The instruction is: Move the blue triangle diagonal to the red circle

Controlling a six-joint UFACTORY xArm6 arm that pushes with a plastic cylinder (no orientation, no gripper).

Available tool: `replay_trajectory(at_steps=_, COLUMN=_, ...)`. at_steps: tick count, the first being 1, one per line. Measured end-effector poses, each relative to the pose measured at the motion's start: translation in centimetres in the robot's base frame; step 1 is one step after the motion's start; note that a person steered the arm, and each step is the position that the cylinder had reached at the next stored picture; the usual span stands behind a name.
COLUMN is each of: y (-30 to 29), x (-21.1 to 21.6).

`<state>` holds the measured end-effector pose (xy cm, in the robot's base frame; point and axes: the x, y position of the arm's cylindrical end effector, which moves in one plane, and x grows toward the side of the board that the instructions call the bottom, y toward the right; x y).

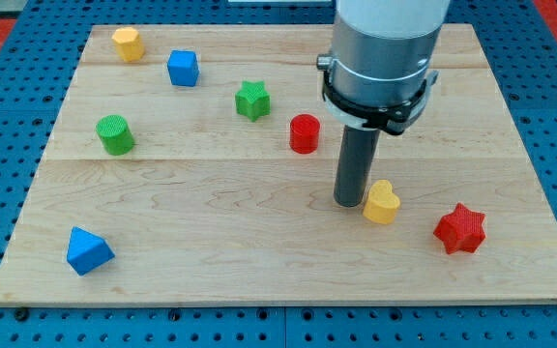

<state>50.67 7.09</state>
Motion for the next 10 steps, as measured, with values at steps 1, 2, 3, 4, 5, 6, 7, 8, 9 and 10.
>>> replay_trajectory(at_steps=1, y=2.8, x=0.8)
replay_trajectory(at_steps=2, y=5.2, x=0.8)
replay_trajectory(at_steps=3, y=2.8, x=2.4)
replay_trajectory(at_steps=4, y=-7.2, x=11.1)
replay_trajectory(at_steps=5, y=-17.6, x=11.1)
replay_trajectory(at_steps=6, y=-28.9, x=9.6)
replay_trajectory(at_steps=7, y=-29.6, x=6.3)
replay_trajectory(at_steps=8, y=-26.9, x=3.6)
replay_trajectory(at_steps=9, y=-23.2, x=-0.1)
replay_trajectory(at_steps=10, y=-19.2, x=-2.4)
